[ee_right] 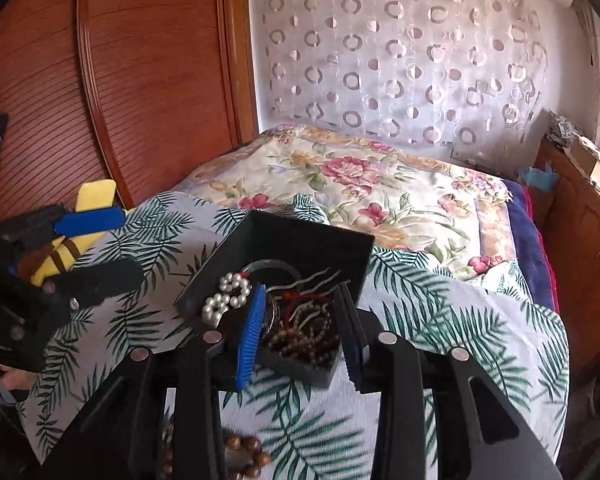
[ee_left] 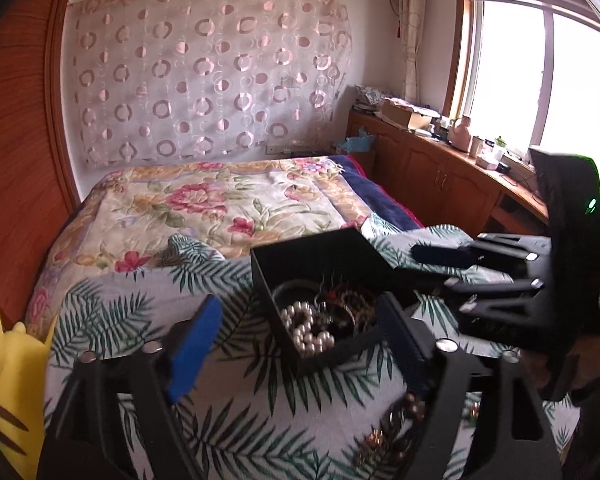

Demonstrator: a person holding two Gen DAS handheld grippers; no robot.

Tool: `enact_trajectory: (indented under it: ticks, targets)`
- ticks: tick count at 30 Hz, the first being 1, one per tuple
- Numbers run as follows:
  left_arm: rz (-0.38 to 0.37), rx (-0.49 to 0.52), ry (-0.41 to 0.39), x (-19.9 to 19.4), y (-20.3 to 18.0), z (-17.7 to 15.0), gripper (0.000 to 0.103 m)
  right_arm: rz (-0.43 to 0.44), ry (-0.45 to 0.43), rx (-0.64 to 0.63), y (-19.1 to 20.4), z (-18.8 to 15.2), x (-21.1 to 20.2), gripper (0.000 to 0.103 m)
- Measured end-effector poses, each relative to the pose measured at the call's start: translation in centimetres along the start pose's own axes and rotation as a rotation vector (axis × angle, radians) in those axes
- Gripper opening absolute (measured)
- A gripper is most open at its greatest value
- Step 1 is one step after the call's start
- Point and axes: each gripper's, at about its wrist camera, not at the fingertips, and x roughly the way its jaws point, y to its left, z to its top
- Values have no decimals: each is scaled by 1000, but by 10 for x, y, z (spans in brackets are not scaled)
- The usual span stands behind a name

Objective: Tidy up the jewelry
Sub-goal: 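Lower the pearl necklace into the black box and open the left tool, then move both tools back to the wooden beads and gold ring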

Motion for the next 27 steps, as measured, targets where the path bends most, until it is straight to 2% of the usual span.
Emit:
enact_trajectory:
  ticks: [5, 14, 22, 24, 26, 27]
  targets:
    - [-15, 14, 16, -7, -7, -26, 92, -12, -20, 5, 1, -28, -31, 39]
    - [-50, 54, 77, -13, -32, -72, 92, -31, 21, 40, 1, -92, -59, 40]
    - [-77, 91, 106, -16, -61, -91, 92, -44, 67, 41, 11, -149, -74, 40]
    - [-93, 102, 110, -18, -68, -95, 89, -47, 73, 45, 11, -159, -77, 40]
    - [-112, 104, 124, -18, -75, -97, 74, -52, 74, 42, 12, -164, -79, 40]
    - [-131, 107, 136, -16, -80, -99, 70, -56, 76, 39, 13, -164, -79, 40]
